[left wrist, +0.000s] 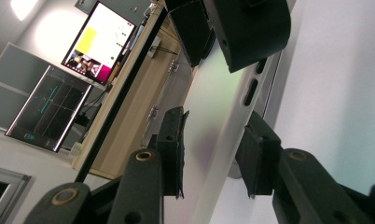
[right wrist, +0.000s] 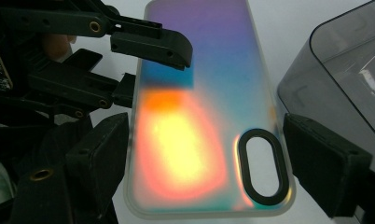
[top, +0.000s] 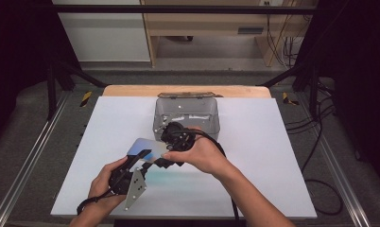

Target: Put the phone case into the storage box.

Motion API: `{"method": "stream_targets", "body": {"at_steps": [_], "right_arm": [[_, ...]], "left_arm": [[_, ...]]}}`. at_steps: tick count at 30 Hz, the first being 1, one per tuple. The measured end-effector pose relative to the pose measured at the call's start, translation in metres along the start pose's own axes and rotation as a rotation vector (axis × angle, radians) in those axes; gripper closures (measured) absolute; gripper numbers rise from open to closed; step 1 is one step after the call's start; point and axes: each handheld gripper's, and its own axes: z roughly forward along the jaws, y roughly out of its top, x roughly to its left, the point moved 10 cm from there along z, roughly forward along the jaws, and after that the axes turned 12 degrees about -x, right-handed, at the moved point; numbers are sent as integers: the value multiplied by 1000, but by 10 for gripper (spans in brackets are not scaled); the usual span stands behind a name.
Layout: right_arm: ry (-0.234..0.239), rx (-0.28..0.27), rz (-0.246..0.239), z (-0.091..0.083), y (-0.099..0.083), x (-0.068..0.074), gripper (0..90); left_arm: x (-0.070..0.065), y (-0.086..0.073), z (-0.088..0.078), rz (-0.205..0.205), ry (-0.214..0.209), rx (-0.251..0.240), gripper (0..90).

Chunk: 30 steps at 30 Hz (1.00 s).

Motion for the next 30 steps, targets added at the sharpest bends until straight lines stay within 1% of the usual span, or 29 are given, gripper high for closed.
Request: {"method": "stream_targets", "body": {"at_steps": [3,6,8,11,16,17,21,23,25,26,28,29,30], "right_arm": [[2,0,-8,0,0,1,175],[2,1,-5,0,0,2,176],[3,0,-7,0,0,2,176],[3,1,-9,0,0,2,175],[9,-1,-1,0,-1,2,174],[10,-4,-1,0,0,2,174],[10,-21,11,-1,1,1,172],[9,-26,19,-1,1,1,170],[14,-35,25,-1,1,1,170],[17,-42,31,-1,2,1,171],[19,-45,29,-1,2,1,170],[12,-55,27,0,2,2,169],[7,-64,23,-1,3,3,169]], "left_arm": [[-1,0,0,1,-1,-1,646],[-1,0,-1,2,1,-2,647],[0,0,-1,12,-1,3,655],[-1,1,-1,9,5,0,670],[-3,1,-1,25,5,3,691],[-3,1,-2,31,4,10,700],[-1,1,-2,35,14,10,730],[-2,1,-3,32,18,9,748],[-4,1,-3,40,12,11,785],[-5,0,-3,36,9,11,804],[-5,0,-4,53,21,8,805],[-4,0,-5,55,26,9,806],[-4,0,-5,40,33,4,806]]}}
